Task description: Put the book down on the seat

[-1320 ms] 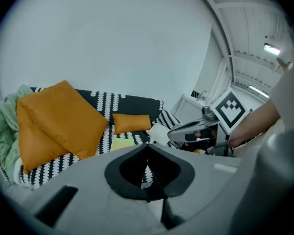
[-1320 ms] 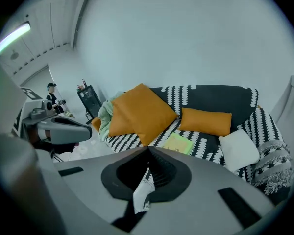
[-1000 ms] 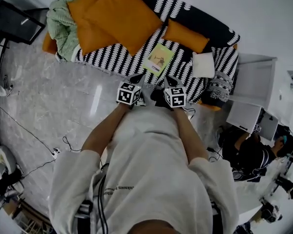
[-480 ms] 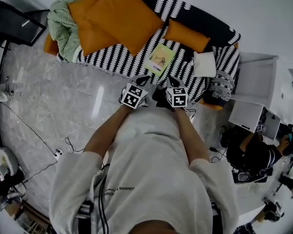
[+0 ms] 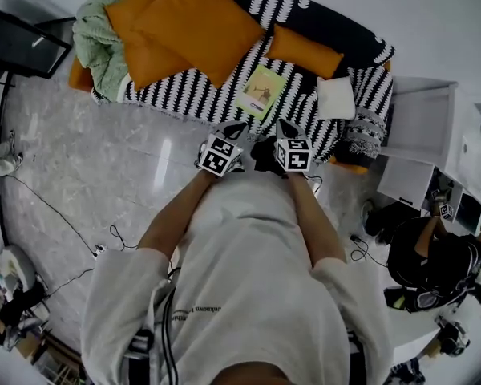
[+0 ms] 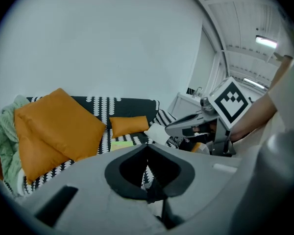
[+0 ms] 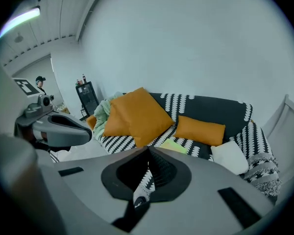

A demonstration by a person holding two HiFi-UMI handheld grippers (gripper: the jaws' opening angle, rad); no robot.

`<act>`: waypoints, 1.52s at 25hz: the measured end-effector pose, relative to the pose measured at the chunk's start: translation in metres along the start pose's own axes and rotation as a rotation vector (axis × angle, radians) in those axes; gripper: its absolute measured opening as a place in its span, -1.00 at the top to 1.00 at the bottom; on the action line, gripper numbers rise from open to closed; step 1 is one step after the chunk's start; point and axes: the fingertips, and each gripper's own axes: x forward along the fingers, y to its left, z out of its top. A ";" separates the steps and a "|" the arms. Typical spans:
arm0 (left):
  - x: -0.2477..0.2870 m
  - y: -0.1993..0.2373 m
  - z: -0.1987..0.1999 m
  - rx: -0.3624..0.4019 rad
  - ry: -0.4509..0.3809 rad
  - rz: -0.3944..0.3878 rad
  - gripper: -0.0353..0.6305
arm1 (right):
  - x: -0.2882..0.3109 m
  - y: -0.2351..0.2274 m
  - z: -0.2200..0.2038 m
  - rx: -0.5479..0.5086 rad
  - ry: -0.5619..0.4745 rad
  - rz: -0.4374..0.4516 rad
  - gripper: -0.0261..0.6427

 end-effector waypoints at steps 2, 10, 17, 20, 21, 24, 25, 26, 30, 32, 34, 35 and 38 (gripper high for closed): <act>0.001 0.001 0.002 0.002 0.000 -0.001 0.87 | 0.002 0.004 0.001 -0.031 0.014 0.011 0.90; 0.001 0.004 0.001 -0.022 0.001 0.007 0.87 | 0.004 0.010 0.002 -0.067 0.021 0.033 0.90; -0.001 0.005 0.007 -0.034 -0.023 0.017 0.87 | 0.005 0.013 0.007 -0.094 0.004 0.048 0.90; 0.000 0.006 0.003 -0.037 -0.015 0.020 0.87 | 0.006 0.017 0.007 -0.111 0.007 0.058 0.90; 0.000 0.007 0.001 -0.040 -0.012 0.021 0.87 | 0.007 0.019 0.006 -0.117 0.014 0.061 0.90; -0.002 0.008 0.000 -0.055 -0.010 0.023 0.87 | 0.008 0.022 0.005 -0.124 0.028 0.072 0.90; -0.002 0.008 0.001 -0.060 -0.013 0.023 0.87 | 0.009 0.022 0.004 -0.125 0.031 0.074 0.90; -0.002 0.008 0.002 -0.064 -0.016 0.024 0.87 | 0.009 0.021 0.003 -0.125 0.035 0.076 0.90; -0.001 0.007 -0.001 -0.065 -0.010 0.022 0.87 | 0.011 0.021 -0.001 -0.124 0.047 0.078 0.90; -0.002 0.009 -0.001 -0.070 -0.012 0.024 0.87 | 0.011 0.022 -0.001 -0.123 0.055 0.076 0.90; -0.003 0.012 -0.004 -0.092 -0.003 0.028 0.87 | 0.013 0.022 -0.003 -0.122 0.067 0.076 0.90; -0.003 0.013 -0.005 -0.105 -0.001 0.032 0.87 | 0.014 0.021 -0.003 -0.123 0.072 0.076 0.90; 0.000 0.017 -0.004 -0.119 -0.005 0.042 0.87 | 0.017 0.018 -0.004 -0.124 0.079 0.075 0.90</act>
